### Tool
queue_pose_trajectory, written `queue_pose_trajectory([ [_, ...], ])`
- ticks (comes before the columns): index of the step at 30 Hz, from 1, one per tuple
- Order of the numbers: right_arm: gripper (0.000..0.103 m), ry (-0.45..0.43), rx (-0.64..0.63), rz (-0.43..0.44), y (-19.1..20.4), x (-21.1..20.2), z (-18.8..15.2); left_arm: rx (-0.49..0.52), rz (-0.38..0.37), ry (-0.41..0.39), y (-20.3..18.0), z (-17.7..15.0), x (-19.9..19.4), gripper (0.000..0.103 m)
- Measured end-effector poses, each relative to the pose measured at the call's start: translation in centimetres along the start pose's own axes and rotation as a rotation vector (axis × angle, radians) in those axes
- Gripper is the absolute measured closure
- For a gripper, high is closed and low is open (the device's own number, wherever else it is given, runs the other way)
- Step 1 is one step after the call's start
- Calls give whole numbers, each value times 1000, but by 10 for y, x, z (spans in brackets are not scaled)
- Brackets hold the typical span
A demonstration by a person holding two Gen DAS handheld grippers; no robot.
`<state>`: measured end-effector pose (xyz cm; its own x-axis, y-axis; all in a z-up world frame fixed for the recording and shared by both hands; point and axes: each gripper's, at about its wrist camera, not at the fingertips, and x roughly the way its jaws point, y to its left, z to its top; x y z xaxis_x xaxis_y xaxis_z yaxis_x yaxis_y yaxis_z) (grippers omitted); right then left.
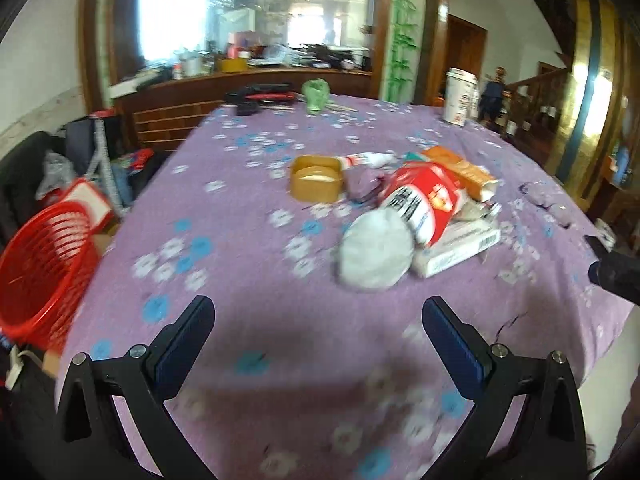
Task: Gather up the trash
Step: 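Close the left gripper on the white sock and lift it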
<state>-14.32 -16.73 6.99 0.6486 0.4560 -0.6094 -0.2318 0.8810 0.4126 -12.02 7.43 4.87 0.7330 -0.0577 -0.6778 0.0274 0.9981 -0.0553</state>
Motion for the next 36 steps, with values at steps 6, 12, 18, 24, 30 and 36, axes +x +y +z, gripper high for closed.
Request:
queue_pose_trajectory([
  [6,4,2,41,18,-9,5,10,38,-52,94,-17,21,49,29],
  [12,5,37,119,132,-14,23,29,-20,-121,147,-15,30,80,67],
  [18,14,92,137,186,3,58,43,-18,-130,121,-9,25,73,75],
  [24,15,150,151,186,16,96,47,-44,-107,107,13,16,58,75],
  [30,15,193,149,167,23,119,49,-67,-98,92,35,5,41,75],
  [36,15,222,55,116,40,136,52,-117,-51,74,64,-1,32,75],
])
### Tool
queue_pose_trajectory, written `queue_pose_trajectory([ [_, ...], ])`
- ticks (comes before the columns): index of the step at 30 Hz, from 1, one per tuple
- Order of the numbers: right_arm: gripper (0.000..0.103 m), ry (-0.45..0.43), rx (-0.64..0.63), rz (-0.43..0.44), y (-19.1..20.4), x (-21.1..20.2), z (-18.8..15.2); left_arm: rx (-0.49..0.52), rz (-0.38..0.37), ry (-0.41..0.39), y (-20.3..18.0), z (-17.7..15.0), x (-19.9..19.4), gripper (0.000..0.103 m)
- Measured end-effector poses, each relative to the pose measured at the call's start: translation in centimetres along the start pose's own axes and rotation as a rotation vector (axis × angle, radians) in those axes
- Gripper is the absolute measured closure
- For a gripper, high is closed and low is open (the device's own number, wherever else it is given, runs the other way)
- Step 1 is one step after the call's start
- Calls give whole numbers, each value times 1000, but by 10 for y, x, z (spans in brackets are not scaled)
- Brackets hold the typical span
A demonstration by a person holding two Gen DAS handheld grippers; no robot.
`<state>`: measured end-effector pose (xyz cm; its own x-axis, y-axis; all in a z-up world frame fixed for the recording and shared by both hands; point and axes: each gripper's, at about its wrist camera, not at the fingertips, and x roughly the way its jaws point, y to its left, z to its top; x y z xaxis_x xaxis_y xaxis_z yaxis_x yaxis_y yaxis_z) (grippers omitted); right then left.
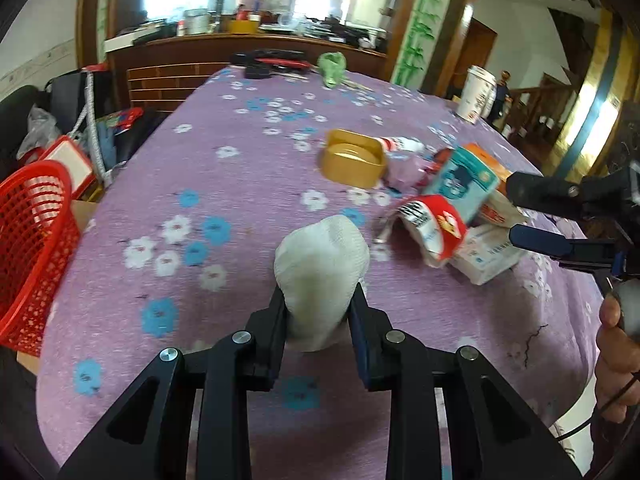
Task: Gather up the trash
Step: 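Close the left gripper on the white sock and lift it, then grasp the red YANTIE package with the right gripper while the left holds the sock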
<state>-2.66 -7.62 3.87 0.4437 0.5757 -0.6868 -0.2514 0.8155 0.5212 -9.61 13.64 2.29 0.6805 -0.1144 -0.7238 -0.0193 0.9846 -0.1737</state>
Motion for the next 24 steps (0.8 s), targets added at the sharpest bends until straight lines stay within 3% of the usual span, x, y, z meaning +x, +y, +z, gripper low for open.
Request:
queue_pose_trajectory([
  [8,12,100,-123,-119,9,50,11,-12,11,-29,9,-1,-12,75],
  [13,12,102,-258,-181,24,61,2,-21,13,-34,12,-3,-15,75],
  [14,15,110,-277,-176,26,62,1,-23,14,-35,13,-3,-15,75],
  [16,36,120,-312,-177,30,63,-2,-24,17,-33,13,-3,-15,75],
  [17,52,131,-322,-180,31,64,-3,-26,19,-34,13,-3,-15,75],
  [24,56,157,-308,-109,27,64,-8,-24,26,-31,12,-2,-13,75],
])
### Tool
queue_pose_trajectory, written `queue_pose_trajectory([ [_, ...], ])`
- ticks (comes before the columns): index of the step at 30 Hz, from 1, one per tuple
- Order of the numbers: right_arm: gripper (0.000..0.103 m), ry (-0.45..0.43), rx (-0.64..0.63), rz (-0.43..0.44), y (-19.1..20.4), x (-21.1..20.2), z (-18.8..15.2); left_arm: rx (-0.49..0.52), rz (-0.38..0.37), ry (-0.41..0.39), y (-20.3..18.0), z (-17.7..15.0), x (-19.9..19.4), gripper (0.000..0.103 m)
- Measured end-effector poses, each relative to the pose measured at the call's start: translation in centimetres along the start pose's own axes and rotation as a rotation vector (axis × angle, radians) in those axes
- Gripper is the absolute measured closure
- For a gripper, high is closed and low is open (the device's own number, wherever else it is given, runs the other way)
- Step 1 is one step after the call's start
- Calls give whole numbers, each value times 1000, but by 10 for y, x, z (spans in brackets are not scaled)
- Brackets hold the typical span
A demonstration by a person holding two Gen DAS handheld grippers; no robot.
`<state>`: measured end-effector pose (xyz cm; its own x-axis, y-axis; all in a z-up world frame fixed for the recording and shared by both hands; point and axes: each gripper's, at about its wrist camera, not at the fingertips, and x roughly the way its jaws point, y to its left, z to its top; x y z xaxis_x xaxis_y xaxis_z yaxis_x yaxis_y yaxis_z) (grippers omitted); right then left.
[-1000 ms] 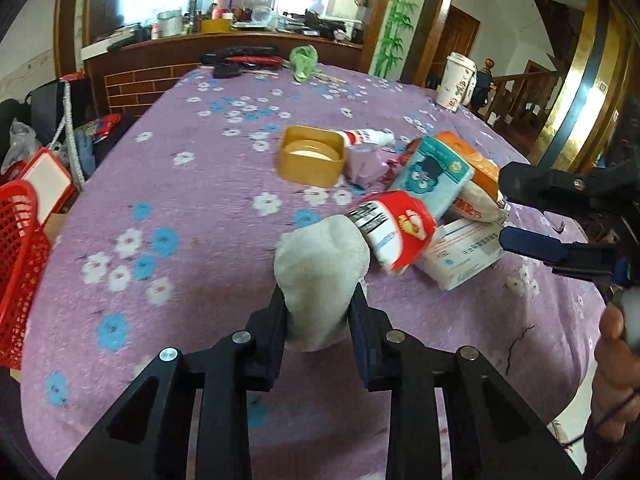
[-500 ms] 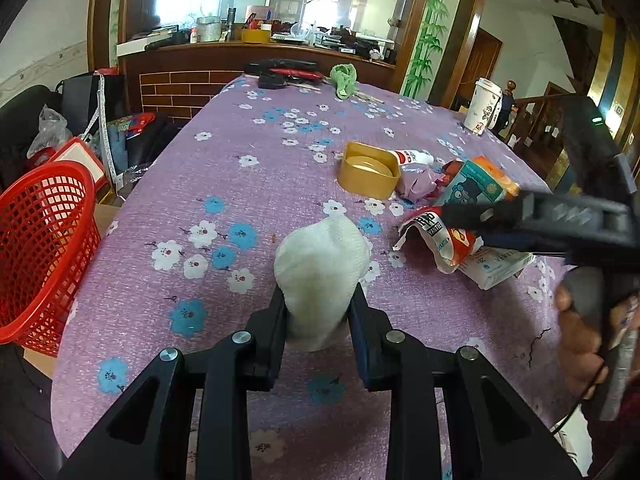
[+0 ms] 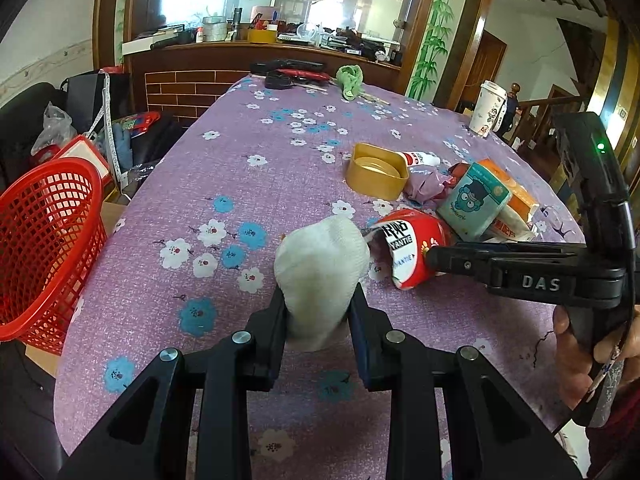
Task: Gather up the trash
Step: 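Grasp the red YANTIE package with the right gripper while the left holds the sock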
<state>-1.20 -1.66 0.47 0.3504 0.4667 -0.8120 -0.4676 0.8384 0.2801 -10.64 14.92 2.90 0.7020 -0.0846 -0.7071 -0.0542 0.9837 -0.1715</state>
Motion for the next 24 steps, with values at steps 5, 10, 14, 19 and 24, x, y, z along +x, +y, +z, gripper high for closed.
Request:
queue_pose_trajectory([
  [5,14,-60,-32,-9,9,-14,1,-5,6,-2,2,0,-1,75],
  [10,11,-86,-7,2,2,-12,13,-11,15,-6,5,-1,-3,75],
  [14,10,-57,13,4,6,2,18,-22,25,-21,8,0,-8,75],
  [19,9,11,-30,-28,23,23,17,-31,44,-35,16,1,-15,75],
  [24,46,13,-56,-35,28,24,11,-42,50,-42,21,1,-18,75],
])
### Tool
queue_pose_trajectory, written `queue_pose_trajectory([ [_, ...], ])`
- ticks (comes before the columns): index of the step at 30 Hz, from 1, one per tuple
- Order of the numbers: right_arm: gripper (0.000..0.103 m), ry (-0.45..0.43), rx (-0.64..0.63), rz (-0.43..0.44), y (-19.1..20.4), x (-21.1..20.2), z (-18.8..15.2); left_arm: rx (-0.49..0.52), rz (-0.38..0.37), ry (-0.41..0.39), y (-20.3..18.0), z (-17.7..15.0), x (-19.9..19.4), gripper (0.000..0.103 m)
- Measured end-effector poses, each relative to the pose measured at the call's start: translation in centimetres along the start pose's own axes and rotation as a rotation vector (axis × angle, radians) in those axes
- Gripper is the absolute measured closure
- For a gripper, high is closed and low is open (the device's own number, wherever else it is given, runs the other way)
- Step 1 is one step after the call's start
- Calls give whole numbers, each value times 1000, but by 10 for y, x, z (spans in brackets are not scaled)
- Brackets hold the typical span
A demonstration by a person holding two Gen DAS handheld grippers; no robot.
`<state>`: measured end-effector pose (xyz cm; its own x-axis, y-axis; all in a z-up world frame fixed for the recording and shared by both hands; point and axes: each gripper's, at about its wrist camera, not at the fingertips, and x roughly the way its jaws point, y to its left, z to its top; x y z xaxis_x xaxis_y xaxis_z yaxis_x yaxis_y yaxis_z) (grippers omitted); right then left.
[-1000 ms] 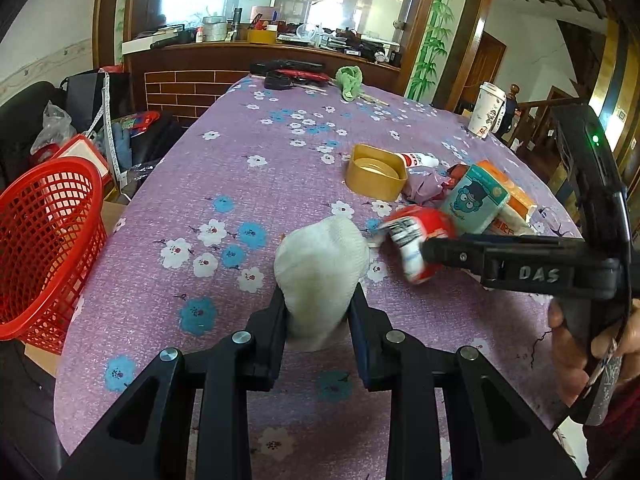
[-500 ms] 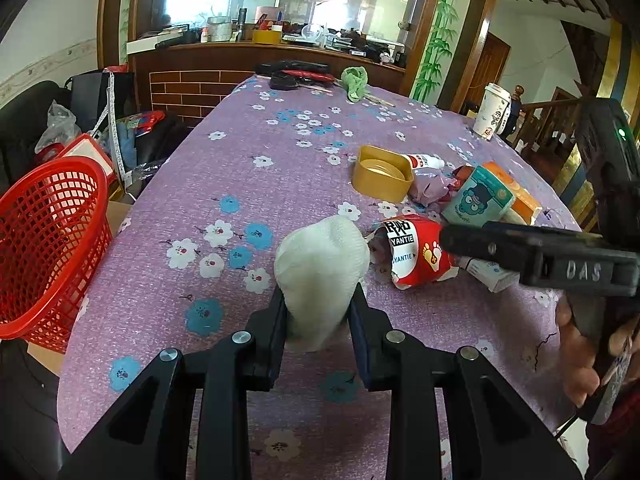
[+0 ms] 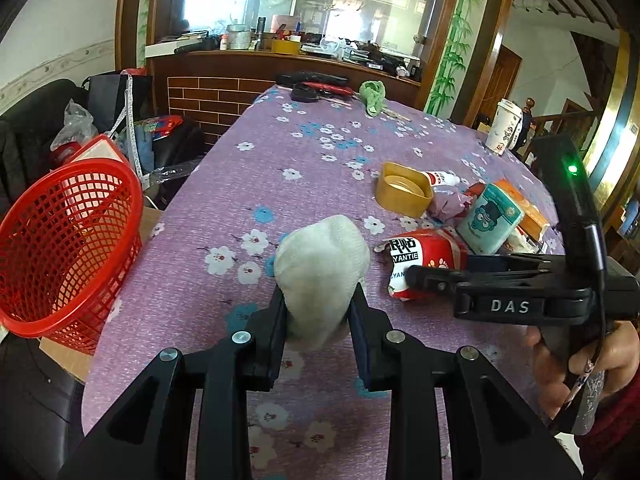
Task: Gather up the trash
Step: 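Grasp the red YANTIE package with the right gripper while the left holds the sock, then carry sock and red package over the red basket and open both grippers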
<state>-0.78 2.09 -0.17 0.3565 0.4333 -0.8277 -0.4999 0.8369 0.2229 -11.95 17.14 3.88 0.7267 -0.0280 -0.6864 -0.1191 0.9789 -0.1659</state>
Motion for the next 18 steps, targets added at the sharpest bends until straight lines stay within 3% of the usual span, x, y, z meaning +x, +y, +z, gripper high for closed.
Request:
queue_pose_trajectory([
  [3,65,-13,19,28,-5,-7,-1,-5,3,-2,2,0,-1,75],
  [8,84,-53,17,86,-3,-20,-2,-6,0,-4,3,0,-1,75],
  [13,96,-94,29,147,2,-28,-4,-6,1,-4,2,1,0,75],
  [18,97,-117,39,160,1,-34,-2,-2,5,-5,2,2,0,75],
])
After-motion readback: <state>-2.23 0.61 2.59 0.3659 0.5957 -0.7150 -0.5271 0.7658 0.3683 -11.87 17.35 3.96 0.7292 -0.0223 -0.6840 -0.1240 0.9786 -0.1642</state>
